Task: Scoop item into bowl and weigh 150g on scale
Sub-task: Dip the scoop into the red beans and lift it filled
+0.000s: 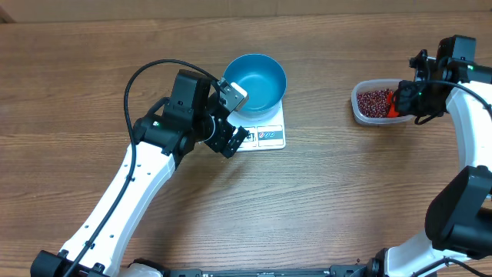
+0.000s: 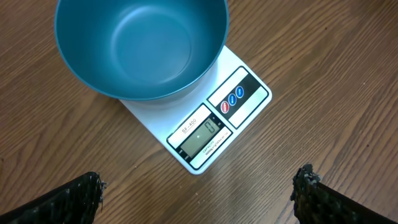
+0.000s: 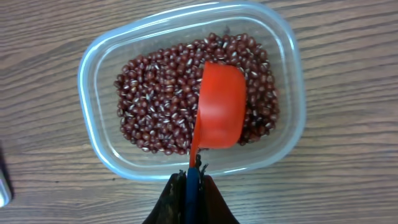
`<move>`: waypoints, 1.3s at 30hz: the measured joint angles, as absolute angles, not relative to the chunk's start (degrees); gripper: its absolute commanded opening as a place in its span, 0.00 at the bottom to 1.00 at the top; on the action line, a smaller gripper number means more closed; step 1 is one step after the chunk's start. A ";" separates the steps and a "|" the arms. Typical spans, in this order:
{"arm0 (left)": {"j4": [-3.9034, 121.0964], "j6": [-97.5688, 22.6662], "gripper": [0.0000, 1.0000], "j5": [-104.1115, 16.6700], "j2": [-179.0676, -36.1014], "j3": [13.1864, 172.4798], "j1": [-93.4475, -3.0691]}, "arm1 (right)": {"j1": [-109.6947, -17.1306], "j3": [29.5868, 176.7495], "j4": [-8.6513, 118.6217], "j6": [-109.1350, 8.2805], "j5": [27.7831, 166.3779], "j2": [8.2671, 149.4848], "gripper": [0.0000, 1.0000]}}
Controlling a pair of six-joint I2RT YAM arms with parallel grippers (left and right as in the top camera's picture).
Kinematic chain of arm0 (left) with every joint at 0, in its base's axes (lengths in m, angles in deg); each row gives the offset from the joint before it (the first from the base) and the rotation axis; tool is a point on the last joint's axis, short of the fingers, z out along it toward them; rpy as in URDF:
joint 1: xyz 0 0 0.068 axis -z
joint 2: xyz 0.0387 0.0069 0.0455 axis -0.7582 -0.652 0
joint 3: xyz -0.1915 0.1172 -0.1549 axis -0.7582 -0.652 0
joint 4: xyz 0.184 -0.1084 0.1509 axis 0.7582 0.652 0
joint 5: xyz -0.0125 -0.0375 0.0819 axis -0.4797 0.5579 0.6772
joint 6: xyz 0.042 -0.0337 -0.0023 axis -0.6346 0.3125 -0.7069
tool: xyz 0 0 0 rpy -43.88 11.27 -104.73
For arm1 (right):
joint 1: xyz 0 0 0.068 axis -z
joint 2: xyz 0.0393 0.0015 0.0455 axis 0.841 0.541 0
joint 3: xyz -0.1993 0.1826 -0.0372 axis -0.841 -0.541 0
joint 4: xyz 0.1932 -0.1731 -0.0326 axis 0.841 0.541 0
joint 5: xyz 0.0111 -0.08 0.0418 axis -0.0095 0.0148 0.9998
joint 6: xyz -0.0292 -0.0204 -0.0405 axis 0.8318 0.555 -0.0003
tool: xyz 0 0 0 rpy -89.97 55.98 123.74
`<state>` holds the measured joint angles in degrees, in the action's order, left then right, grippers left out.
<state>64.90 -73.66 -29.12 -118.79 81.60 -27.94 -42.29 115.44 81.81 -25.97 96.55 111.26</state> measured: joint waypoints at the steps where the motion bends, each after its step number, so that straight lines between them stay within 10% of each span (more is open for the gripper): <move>1: 64.88 -73.66 1.00 -29.12 -118.79 81.60 -27.94 | -42.29 115.44 81.86 -25.99 97.24 111.32 0.04; 39: 64.88 -73.66 1.00 -29.12 -118.79 81.60 -27.94 | -26.99 115.42 85.16 -28.33 130.47 115.54 0.04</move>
<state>64.88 -73.66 -29.12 -118.79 81.60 -27.94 -26.99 115.42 85.16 -28.33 130.47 115.54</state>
